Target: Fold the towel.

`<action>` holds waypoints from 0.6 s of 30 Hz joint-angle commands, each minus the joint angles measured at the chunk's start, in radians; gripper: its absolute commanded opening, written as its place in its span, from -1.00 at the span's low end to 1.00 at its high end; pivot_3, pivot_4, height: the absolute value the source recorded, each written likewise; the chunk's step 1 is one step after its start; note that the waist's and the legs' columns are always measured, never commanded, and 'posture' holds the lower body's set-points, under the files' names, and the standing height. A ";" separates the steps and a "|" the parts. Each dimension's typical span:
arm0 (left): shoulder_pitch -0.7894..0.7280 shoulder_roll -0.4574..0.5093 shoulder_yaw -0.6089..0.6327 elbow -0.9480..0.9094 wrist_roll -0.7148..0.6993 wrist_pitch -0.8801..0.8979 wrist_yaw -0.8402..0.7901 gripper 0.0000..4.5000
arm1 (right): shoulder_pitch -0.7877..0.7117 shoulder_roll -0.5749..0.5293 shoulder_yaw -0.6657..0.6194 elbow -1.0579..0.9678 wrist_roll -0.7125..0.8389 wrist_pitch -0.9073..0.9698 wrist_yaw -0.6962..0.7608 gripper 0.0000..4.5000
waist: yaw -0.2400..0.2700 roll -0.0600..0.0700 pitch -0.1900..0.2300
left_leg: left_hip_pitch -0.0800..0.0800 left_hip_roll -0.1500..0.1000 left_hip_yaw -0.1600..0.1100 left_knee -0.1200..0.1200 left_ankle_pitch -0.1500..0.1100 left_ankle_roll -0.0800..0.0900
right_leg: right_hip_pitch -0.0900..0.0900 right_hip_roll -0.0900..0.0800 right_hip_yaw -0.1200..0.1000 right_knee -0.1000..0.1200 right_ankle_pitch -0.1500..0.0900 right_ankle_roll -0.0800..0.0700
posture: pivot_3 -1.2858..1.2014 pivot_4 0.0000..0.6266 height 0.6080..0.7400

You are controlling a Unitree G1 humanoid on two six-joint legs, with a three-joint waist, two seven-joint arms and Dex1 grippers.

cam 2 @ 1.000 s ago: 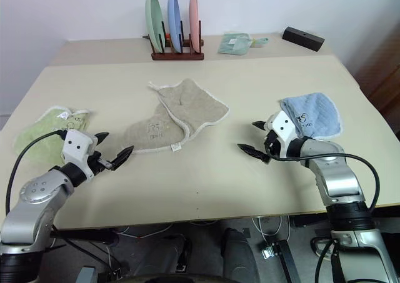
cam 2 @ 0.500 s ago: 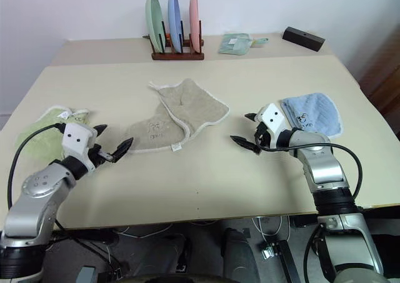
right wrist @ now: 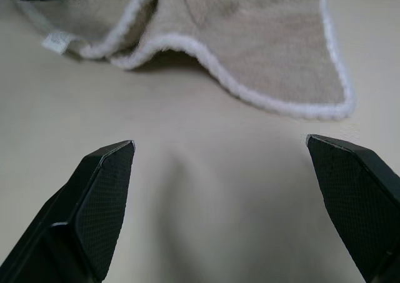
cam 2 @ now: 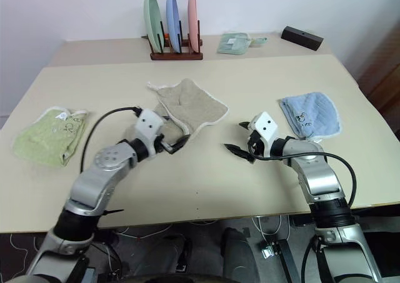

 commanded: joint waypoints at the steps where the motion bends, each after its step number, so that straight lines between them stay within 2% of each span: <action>1: -0.056 -0.046 -0.045 0.024 0.043 0.066 0.045 0.99 | -0.002 0.009 -0.013 -0.042 0.007 -0.015 -0.013 1.00 | 0.002 0.000 0.000 | 0.000 0.000 0.000 0.000 0.000 0.000 | 0.000 0.000 0.000 0.000 0.000 0.000 | 0.03 -0.52 1.00; 4: -0.079 -0.074 -0.074 0.038 0.075 0.124 0.075 0.99 | 0.004 0.011 -0.016 -0.045 0.006 -0.017 -0.019 1.00 | 0.003 0.000 0.000 | 0.000 0.000 0.000 0.000 0.000 -0.001 | 0.000 0.001 0.000 0.000 0.000 0.000 | 0.03 -0.52 1.00; 11: -0.051 -0.125 -0.033 -0.001 0.095 0.215 0.154 0.99 | 0.022 0.006 -0.023 -0.053 0.005 -0.018 -0.021 1.00 | 0.003 0.000 0.000 | 0.000 0.000 0.000 0.000 0.000 -0.001 | 0.000 0.000 0.000 0.000 0.000 0.000 | 0.03 -0.52 1.00; 18: -0.017 -0.166 0.084 -0.007 0.069 0.268 0.211 0.99 | 0.012 0.012 -0.013 -0.040 0.000 -0.025 -0.019 1.00 | 0.004 0.000 0.000 | 0.000 0.000 0.000 0.000 0.000 -0.001 | 0.000 0.000 0.000 0.000 0.000 0.000 | 0.03 -0.52 1.00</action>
